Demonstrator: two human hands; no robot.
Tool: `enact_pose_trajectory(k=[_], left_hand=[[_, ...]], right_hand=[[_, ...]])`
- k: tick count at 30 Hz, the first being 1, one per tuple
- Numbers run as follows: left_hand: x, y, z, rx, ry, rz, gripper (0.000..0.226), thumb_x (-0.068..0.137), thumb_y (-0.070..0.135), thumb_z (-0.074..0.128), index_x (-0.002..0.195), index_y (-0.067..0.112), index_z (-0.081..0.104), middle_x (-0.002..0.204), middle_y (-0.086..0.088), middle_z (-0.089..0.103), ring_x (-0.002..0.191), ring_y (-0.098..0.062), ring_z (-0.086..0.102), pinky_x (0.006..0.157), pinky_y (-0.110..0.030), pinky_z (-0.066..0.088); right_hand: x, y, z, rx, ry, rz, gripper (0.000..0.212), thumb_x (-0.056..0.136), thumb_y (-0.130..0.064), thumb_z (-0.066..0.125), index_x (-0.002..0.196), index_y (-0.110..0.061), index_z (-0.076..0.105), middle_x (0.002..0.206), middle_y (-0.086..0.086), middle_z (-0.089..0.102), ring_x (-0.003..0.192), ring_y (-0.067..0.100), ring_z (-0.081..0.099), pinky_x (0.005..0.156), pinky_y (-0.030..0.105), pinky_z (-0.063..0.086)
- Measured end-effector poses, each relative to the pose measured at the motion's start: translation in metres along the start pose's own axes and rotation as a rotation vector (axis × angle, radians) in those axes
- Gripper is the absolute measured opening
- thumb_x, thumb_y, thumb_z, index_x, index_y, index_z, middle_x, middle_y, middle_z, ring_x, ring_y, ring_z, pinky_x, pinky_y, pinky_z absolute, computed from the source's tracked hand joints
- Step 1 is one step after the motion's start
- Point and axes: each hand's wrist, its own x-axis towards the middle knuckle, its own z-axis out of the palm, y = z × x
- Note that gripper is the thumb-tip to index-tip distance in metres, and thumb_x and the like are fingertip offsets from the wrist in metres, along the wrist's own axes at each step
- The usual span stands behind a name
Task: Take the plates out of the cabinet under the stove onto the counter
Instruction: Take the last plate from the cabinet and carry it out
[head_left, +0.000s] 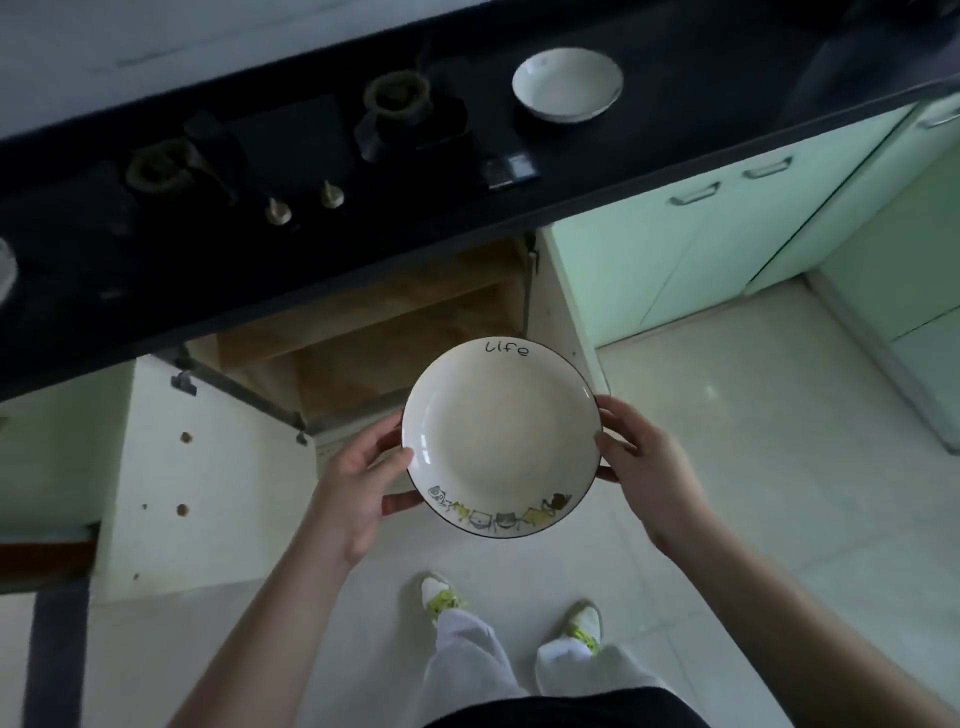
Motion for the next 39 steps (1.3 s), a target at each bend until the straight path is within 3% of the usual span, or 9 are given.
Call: enact_pose_trajectory(k=[3, 6, 16, 19, 25, 28, 34, 39], left_hand=[[-0.015, 0.016, 0.049, -0.043, -0.015, 0.015, 0.041, 0.094, 0.006, 0.060, 0.107, 0.043, 0.071, 0.114, 0.008, 0.072, 0.108, -0.022, 0.065, 0.062, -0.037, 0.060], [-0.024, 0.032, 0.090, -0.065, -0.059, 0.004, 0.040, 0.093, 0.003, 0.059, 0.114, 0.036, 0.069, 0.121, 0.000, 0.070, 0.110, -0.025, 0.063, 0.059, -0.036, 0.058], [0.003, 0.075, 0.185, -0.054, -0.232, -0.069, 0.039, 0.094, -0.002, 0.054, 0.126, 0.020, 0.061, 0.129, -0.013, 0.064, 0.106, -0.025, 0.060, 0.058, -0.036, 0.057], [0.022, 0.085, 0.202, -0.053, -0.307, -0.070, 0.037, 0.094, -0.002, 0.055, 0.120, 0.023, 0.064, 0.127, -0.010, 0.065, 0.105, -0.024, 0.061, 0.060, -0.037, 0.058], [0.057, 0.104, 0.244, 0.023, -0.418, -0.094, 0.035, 0.094, -0.002, 0.055, 0.118, 0.022, 0.065, 0.117, -0.004, 0.069, 0.103, -0.025, 0.063, 0.062, -0.040, 0.058], [0.067, 0.112, 0.273, 0.060, -0.464, -0.076, 0.035, 0.094, -0.002, 0.056, 0.114, 0.024, 0.067, 0.112, -0.001, 0.070, 0.096, -0.020, 0.065, 0.056, -0.037, 0.057], [0.079, 0.123, 0.353, 0.101, -0.490, -0.087, 0.033, 0.094, -0.002, 0.056, 0.114, 0.022, 0.070, 0.110, -0.001, 0.073, 0.095, -0.019, 0.068, 0.062, -0.039, 0.060], [0.085, 0.131, 0.437, 0.118, -0.485, -0.074, 0.036, 0.094, -0.004, 0.054, 0.120, 0.018, 0.066, 0.113, -0.004, 0.071, 0.092, -0.016, 0.069, 0.061, -0.037, 0.060]], right_hand=[[-0.020, -0.023, -0.050, -0.055, 0.033, -0.082, 0.047, 0.095, 0.004, 0.046, 0.110, -0.036, 0.065, 0.105, -0.019, 0.072, 0.088, 0.006, 0.070, 0.067, 0.017, 0.056], [-0.034, -0.041, -0.095, -0.067, 0.077, -0.114, 0.046, 0.095, 0.003, 0.047, 0.108, -0.037, 0.066, 0.103, -0.023, 0.071, 0.088, 0.004, 0.070, 0.065, 0.016, 0.055], [-0.024, -0.063, -0.167, -0.041, 0.290, -0.032, 0.038, 0.094, 0.001, 0.049, 0.113, -0.025, 0.068, 0.105, -0.017, 0.072, 0.084, 0.003, 0.069, 0.063, 0.023, 0.059], [-0.016, -0.068, -0.179, -0.024, 0.338, -0.014, 0.037, 0.095, 0.001, 0.049, 0.115, -0.024, 0.067, 0.108, -0.012, 0.073, 0.088, 0.007, 0.070, 0.069, 0.029, 0.061], [-0.003, -0.067, -0.209, 0.064, 0.443, 0.011, 0.035, 0.096, -0.001, 0.050, 0.118, -0.023, 0.066, 0.109, -0.009, 0.073, 0.088, 0.005, 0.070, 0.065, 0.026, 0.059], [0.000, -0.064, -0.230, 0.122, 0.482, 0.015, 0.035, 0.096, -0.002, 0.050, 0.115, -0.026, 0.067, 0.107, -0.010, 0.073, 0.089, 0.006, 0.070, 0.065, 0.028, 0.059], [0.025, -0.067, -0.303, 0.167, 0.514, 0.009, 0.035, 0.097, -0.003, 0.051, 0.109, -0.031, 0.068, 0.104, -0.011, 0.075, 0.090, 0.007, 0.070, 0.067, 0.032, 0.060], [0.052, -0.076, -0.378, 0.201, 0.495, -0.032, 0.038, 0.097, -0.004, 0.052, 0.100, -0.039, 0.068, 0.098, -0.016, 0.075, 0.087, 0.004, 0.071, 0.060, 0.022, 0.057]])
